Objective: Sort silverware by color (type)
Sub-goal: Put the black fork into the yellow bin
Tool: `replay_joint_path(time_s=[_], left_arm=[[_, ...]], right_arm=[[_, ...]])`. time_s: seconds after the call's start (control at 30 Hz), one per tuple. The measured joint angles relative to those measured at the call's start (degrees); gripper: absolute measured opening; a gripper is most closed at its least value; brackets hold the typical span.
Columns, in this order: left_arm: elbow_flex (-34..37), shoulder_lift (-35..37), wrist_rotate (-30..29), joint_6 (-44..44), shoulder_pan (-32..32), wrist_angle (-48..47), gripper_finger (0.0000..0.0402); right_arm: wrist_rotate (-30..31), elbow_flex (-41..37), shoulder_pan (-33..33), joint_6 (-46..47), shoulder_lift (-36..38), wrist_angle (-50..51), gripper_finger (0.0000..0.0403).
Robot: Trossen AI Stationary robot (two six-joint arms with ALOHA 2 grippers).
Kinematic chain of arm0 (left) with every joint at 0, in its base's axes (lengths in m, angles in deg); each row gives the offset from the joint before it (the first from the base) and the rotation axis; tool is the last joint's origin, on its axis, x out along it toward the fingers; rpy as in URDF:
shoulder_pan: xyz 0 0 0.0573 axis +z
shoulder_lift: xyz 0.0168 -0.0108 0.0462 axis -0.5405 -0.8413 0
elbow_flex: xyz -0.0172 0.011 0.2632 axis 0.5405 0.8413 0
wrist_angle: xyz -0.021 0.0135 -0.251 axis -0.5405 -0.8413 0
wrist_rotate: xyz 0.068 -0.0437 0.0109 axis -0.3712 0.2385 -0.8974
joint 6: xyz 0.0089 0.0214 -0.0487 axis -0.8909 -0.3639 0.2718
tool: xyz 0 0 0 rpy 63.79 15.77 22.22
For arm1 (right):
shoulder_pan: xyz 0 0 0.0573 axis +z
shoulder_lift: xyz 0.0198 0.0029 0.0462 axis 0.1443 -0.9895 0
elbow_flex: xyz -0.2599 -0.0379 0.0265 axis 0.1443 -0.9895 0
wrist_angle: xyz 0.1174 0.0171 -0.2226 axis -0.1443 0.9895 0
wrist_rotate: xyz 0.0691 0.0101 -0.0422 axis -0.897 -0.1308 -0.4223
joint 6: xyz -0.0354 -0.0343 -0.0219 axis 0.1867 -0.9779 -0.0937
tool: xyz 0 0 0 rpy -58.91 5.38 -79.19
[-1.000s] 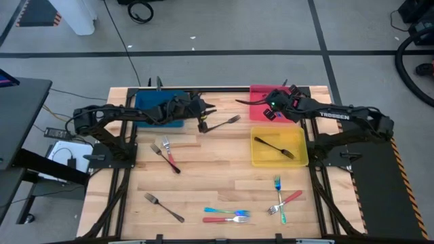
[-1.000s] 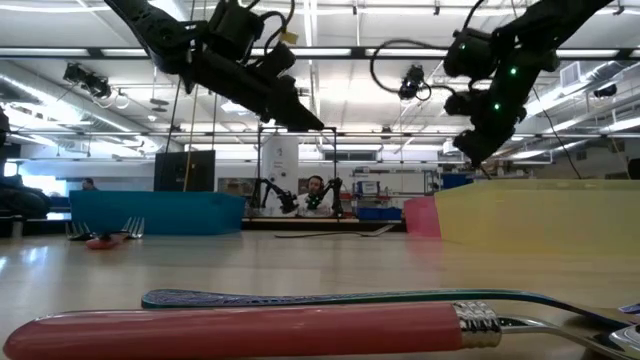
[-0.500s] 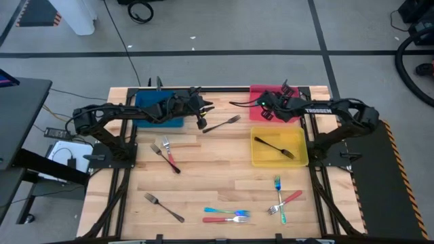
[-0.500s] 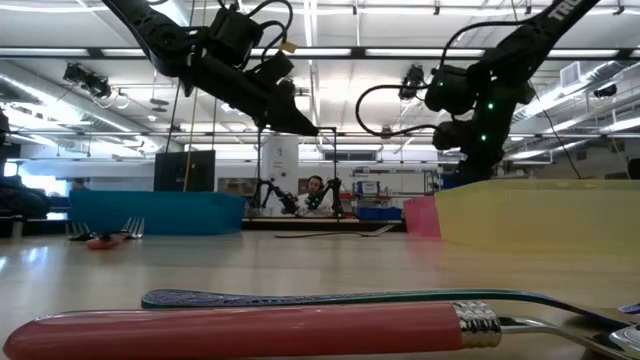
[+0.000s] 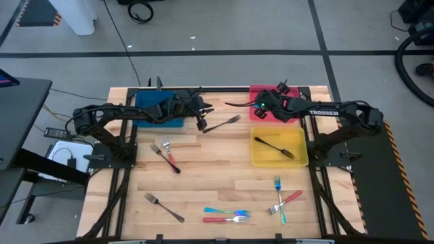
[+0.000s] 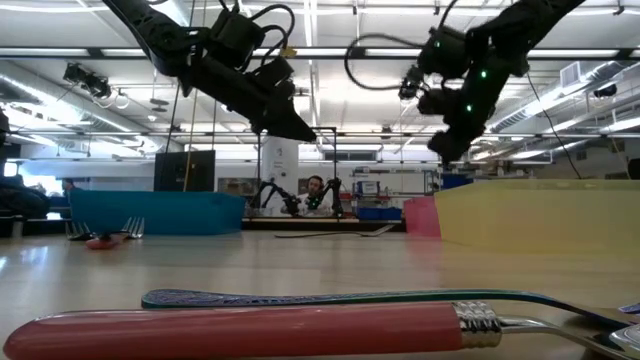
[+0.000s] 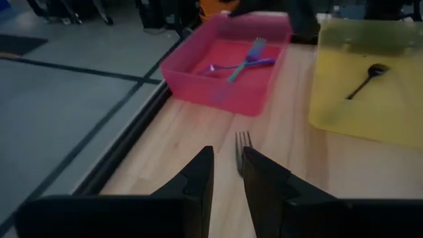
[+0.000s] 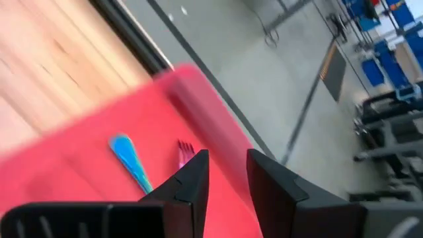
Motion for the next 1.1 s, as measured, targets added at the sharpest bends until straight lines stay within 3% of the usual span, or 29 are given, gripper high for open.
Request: replay_joint_path(time_s=[0.33, 0.5, 0.6, 0.83, 0.97, 1.1], left_arm=[[0.0, 0.0, 0.13, 3.96, -8.84, -2.14, 0.0082], [0.0, 0.0, 0.15, 5.64, -15.39, -2.1, 0.0082], [0.0, 0.0, 0.17, 7.04, -19.33, -2.0, 0.0082], [0.0, 0.0, 0.13, 7.39, -27.48, -2.67, 0.0082], [-0.02, 0.0, 0.15, 7.15, -31.03, -7.83, 0.0082], [-0.02, 0.0, 0.01, 10.1, -33.66, -18.95, 0.0082]], right_arm=[[-0.07, 0.76, 8.25, 2.2, 6.41, -0.49, 0.0111], [-0.47, 0.76, 11.39, 8.31, 8.11, -1.27, 0.011], [-4.9, 0.76, 12.76, 13.3, 8.41, -1.29, 0.0111], [-21.39, 0.76, 16.33, 25.1, 8.41, -4.09, 0.0109], [-23.85, 0.76, 20.13, 30.46, 8.38, -5.7, 0.0109], [-23.68, 0.76, 25.07, 34.65, 7.27, -5.93, 0.0109]])
